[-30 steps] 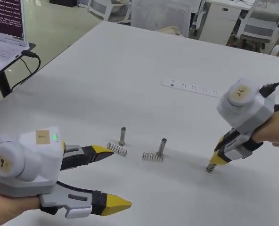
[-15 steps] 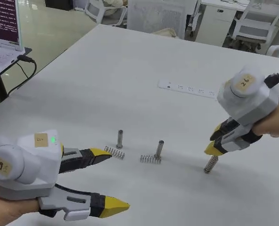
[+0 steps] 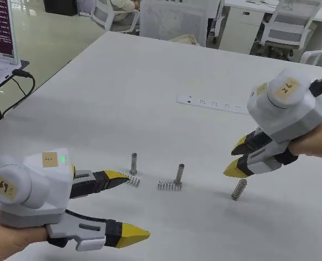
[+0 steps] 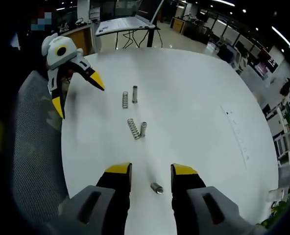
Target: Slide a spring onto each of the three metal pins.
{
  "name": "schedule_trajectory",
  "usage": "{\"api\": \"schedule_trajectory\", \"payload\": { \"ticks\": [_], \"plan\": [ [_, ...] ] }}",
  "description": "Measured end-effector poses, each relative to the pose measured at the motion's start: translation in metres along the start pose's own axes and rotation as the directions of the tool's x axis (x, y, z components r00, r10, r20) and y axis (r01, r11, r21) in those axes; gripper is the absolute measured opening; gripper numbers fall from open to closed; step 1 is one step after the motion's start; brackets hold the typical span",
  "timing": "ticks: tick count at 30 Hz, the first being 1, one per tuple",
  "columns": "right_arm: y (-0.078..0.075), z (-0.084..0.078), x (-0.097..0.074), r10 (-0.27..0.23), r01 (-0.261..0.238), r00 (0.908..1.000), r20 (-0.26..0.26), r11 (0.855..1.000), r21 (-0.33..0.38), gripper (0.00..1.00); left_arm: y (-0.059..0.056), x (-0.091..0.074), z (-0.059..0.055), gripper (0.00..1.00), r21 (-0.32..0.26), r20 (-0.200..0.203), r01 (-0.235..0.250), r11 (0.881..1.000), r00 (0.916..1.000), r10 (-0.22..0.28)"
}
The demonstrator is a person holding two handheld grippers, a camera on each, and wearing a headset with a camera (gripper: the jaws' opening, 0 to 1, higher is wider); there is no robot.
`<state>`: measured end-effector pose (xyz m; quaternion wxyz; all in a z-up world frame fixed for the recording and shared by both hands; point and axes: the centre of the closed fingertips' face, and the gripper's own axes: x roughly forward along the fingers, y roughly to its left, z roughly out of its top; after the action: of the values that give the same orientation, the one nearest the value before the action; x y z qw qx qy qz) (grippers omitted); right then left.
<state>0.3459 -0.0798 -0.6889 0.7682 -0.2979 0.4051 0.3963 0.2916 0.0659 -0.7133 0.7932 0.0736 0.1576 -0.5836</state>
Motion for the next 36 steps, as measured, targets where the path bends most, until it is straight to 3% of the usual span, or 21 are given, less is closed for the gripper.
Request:
{"api": "schedule_trajectory", "payload": {
  "ticks": [9,11,20,24,26,31,36],
  "plan": [
    [0.008,0.003,-0.009,-0.030,0.027,0.9940,0.105,0.999,0.032,0.43,-0.001,0.002,-0.001,0.62,0.001,-0.006,0.007,1.000,1.0000,-0.007],
    [0.008,0.006,-0.011,-0.047,0.041,0.9879,0.148,0.998,0.042,0.47,-0.001,0.002,-0.002,0.62,0.001,-0.009,0.008,1.000,0.9999,-0.008],
    [0.007,0.004,-0.018,-0.084,0.061,0.9681,0.236,0.993,0.102,0.63,0.001,0.005,-0.001,0.62,0.004,-0.016,0.011,1.000,0.9998,-0.011],
    [0.006,0.001,-0.018,-0.109,0.073,0.9553,0.275,0.988,0.136,0.72,0.002,0.006,-0.002,0.62,0.002,-0.019,0.010,1.000,0.9998,-0.010],
    [0.006,0.001,-0.019,-0.123,0.078,0.9447,0.304,0.985,0.156,0.76,0.002,0.007,-0.002,0.62,0.002,-0.019,0.009,1.000,0.9998,-0.009],
    [0.006,-0.003,-0.023,-0.144,0.077,0.9259,0.349,0.977,0.196,0.79,0.004,0.008,0.000,0.61,0.000,-0.020,0.008,1.000,0.9998,-0.008],
    [0.007,-0.004,-0.030,-0.178,0.082,0.8905,0.419,0.968,0.238,0.87,0.007,0.010,0.002,0.61,-0.003,-0.014,0.006,1.000,0.9999,-0.006]
  ]
}}
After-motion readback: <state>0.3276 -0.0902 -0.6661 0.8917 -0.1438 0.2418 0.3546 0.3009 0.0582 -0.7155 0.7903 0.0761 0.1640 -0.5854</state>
